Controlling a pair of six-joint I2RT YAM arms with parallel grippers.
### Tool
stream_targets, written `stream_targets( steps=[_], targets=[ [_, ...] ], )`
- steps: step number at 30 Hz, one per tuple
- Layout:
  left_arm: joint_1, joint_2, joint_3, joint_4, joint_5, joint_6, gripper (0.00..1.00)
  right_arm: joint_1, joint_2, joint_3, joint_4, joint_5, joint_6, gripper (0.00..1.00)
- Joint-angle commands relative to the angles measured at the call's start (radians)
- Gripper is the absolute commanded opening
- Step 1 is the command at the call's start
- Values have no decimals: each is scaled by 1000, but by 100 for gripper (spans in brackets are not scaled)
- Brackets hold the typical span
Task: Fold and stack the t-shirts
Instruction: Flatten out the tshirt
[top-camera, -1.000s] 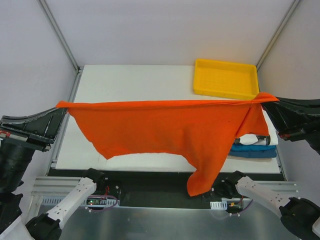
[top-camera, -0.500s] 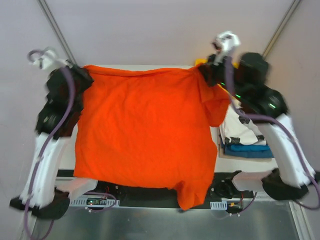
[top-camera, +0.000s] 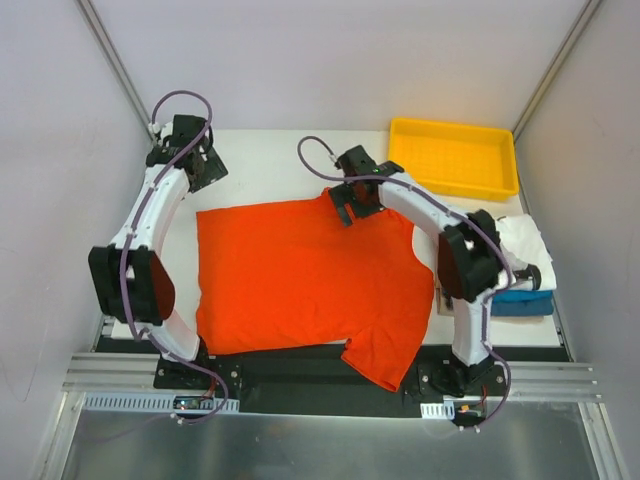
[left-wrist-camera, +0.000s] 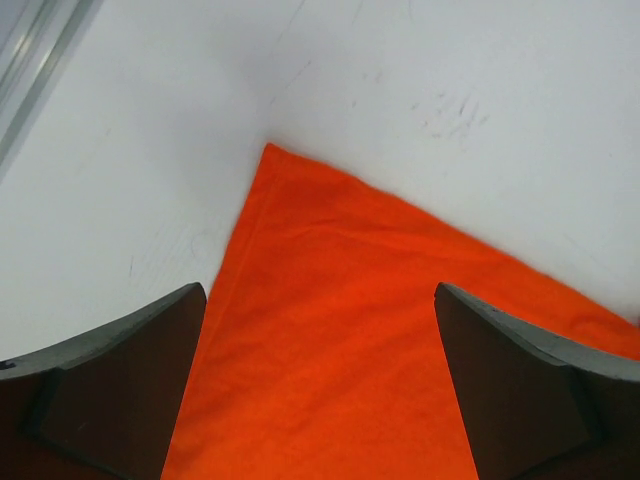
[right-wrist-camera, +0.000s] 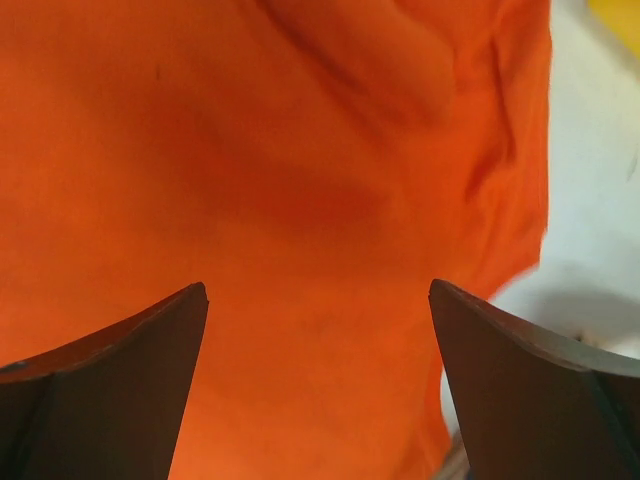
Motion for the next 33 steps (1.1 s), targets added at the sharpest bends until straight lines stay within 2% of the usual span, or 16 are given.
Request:
stream_targets(
  steps=[1, 8, 10, 13, 16, 20, 23, 31, 33],
  targets=[
    [-8, -155, -132, -7, 174, -75, 99, 4, -371, -219, 113, -44, 131, 97],
    [-20, -332, -552, 139, 400, -129, 99, 2, -509, -514, 218, -150, 295, 97],
    [-20, -405, -640, 203, 439, -136, 99, -1, -511, -536, 259, -142, 309, 97],
    [-19, -473, -752, 239, 463, -152, 99, -16, -443, -458, 261, -116, 258, 97],
    [-19, -514, -824, 265, 465, -153, 99, -31, -332, -300, 224, -115, 205, 99],
    [-18, -510, -887, 297, 384, -169, 99, -38, -148, -79, 115, -18, 119, 91],
    [-18, -461, -879, 305, 388, -170, 99, -41, -2, 113, -3, 23, 56, 86],
    [-17, -346, -858, 320, 378, -193, 99, -68, 153, 240, -70, 31, -47, 78],
    [-17, -335, -858, 319, 336, -201, 99, -70, 202, 283, -90, 32, -64, 76]
  ],
)
